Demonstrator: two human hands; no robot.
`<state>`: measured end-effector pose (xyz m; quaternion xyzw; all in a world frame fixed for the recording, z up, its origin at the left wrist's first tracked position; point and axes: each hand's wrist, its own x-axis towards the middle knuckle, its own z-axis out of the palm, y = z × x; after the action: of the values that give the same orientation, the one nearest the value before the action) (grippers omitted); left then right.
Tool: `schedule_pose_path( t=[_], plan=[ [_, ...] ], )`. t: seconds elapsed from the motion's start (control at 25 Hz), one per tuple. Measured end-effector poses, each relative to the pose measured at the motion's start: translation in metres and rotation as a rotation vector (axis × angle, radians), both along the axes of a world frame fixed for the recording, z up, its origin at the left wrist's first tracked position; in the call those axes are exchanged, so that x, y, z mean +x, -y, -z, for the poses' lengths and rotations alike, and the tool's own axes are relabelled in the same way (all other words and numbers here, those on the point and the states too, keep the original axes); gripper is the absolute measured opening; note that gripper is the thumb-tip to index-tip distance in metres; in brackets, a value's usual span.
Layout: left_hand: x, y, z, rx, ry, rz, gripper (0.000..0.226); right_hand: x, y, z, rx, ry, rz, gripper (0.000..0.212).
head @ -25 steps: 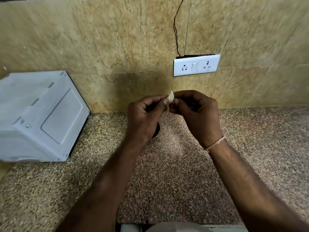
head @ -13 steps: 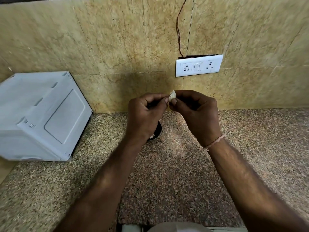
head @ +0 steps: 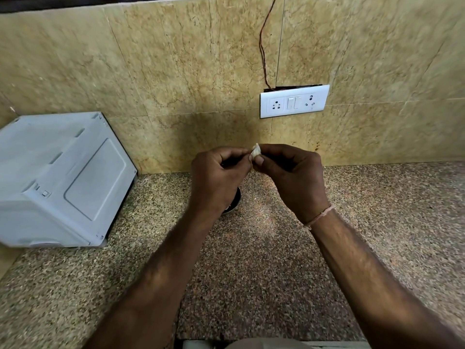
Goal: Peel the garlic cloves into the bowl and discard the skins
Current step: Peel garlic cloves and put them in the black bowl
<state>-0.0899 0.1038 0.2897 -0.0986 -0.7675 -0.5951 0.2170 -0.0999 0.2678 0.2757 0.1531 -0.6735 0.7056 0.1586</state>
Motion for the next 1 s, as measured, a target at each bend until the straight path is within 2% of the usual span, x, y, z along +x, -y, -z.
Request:
schedule_pose_path(
  t=[0.24,0.52,0.64,0.84,1.0],
  plan=[
    [0.003,-0.007,0.006,0.047,-0.003,-0.016,0.011,0.005,-0.001,-0.001,-0.11,0.072,-0.029,0.021],
    [0.005,-0.001,0.019,0.302,0.078,0.055,0.008,0.013,0.007,0.002,-0.25,0.159,-0.101,0.022],
    [0.006,0.004,0.023,0.412,0.107,0.082,0.009,0.013,0.012,0.003,-0.378,0.258,-0.177,0.024],
    [0.009,0.016,0.037,0.632,0.264,0.074,0.009,0.009,0.022,0.019,-0.612,0.486,-0.289,0.024],
    [0.03,0.039,0.084,0.726,0.48,0.0,0.005,0.014,0.041,0.069,-0.547,0.68,-0.31,0.017]
  ],
)
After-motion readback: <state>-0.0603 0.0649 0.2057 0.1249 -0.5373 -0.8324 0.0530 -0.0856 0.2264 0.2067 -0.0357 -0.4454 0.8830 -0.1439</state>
